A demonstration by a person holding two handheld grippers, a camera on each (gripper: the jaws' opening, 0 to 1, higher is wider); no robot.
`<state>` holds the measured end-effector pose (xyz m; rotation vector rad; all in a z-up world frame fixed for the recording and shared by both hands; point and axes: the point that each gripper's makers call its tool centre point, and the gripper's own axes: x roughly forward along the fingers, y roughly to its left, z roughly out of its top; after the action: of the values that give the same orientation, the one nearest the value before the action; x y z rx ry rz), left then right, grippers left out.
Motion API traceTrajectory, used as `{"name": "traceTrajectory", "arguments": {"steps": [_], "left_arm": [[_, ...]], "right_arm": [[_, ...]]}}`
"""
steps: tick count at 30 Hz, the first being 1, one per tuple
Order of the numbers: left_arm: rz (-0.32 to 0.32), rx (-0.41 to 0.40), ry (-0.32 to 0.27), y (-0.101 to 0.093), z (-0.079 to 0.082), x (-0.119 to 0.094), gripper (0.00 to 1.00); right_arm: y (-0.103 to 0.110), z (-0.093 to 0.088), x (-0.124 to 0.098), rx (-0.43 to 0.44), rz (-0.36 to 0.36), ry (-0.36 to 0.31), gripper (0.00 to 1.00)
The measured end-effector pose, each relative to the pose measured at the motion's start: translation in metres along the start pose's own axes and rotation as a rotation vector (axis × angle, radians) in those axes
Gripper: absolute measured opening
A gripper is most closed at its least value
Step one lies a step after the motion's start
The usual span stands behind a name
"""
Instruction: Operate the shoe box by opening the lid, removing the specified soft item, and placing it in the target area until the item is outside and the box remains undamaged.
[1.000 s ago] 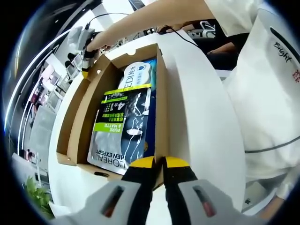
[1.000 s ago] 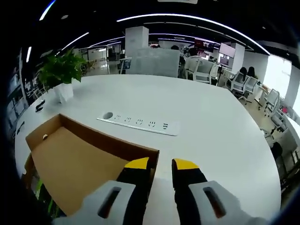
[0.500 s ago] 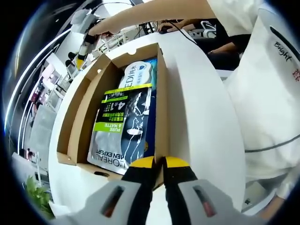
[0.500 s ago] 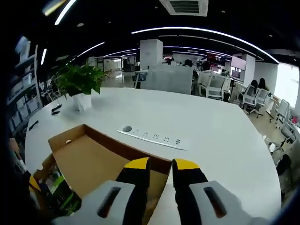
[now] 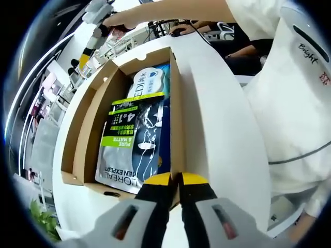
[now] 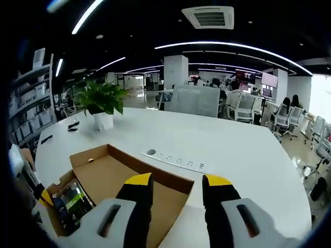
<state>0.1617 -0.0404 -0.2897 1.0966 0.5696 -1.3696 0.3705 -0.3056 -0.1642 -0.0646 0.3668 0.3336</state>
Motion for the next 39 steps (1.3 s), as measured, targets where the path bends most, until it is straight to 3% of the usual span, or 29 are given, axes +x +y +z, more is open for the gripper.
{"name": "traceTrajectory", "arguments": {"steps": [4,6,10,14,15,17,21,26,31,39], "left_arm": [[0.001,0.034,0.012,0.000,-0.001,0.000,0.05],[-0.029,-0.039,0.007,0.000,-0.001,0.001,0.05],[-0.042,-0.020,0.035,0.001,0.000,0.002,0.04],[-0.058,-0.045,0.064,0.001,-0.001,0.002,0.04],[-0.062,-0.043,0.062,0.001,-0.001,0.002,0.03],[-0.069,-0.038,0.058,0.000,-0.001,0.002,0.03],[-0.054,-0.030,0.060,0.000,-0.001,0.002,0.03],[-0.039,-0.027,0.051,0.000,-0.001,0.001,0.04],[-0.034,-0.020,0.046,0.000,-0.001,0.001,0.04],[-0.036,-0.037,0.044,0.000,-0.002,0.001,0.04]], "right_arm": [[0.011,0.010,-0.007,-0.016,0.029,-0.040,0.55],[0.018,0.010,-0.009,-0.057,0.056,-0.037,0.48],[0.022,0.011,-0.011,-0.072,0.069,-0.039,0.45],[0.034,0.018,-0.018,-0.073,0.104,-0.076,0.56],[0.045,0.018,-0.020,-0.055,0.152,-0.072,0.53],[0.047,0.020,-0.024,-0.030,0.151,-0.075,0.47],[0.057,0.022,-0.028,-0.075,0.181,-0.074,0.43],[0.068,0.007,-0.030,-0.091,0.250,-0.009,0.43],[0.079,0.008,-0.040,-0.122,0.296,-0.029,0.43],[0.087,0.011,-0.058,-0.103,0.347,-0.044,0.45]]}}
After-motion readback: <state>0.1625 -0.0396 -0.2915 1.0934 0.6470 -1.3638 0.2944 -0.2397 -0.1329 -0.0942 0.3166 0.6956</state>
